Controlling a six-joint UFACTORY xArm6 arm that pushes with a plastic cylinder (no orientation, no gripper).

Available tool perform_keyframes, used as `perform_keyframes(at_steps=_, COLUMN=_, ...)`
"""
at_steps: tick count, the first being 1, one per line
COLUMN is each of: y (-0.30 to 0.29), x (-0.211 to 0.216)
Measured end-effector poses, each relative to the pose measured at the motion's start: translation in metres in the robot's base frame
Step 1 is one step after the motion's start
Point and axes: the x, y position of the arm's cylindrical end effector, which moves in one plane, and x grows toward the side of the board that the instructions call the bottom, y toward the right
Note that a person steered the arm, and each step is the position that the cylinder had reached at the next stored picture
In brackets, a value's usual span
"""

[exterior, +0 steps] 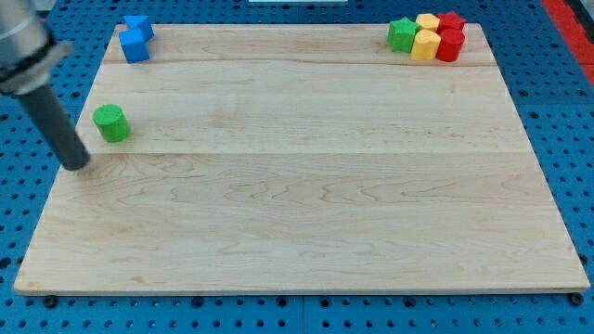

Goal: Slide the green circle to the bottom of the green star

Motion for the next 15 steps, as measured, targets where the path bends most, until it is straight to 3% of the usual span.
perform_keyframes(at_steps=2, y=0.068, x=-0.054)
perform_keyframes(at_steps=6, y=0.095, x=-0.131)
perform_keyframes(at_steps=10, y=0.286, x=-0.134)
perform_keyframes(at_steps=15, y=0.405, x=-0.179)
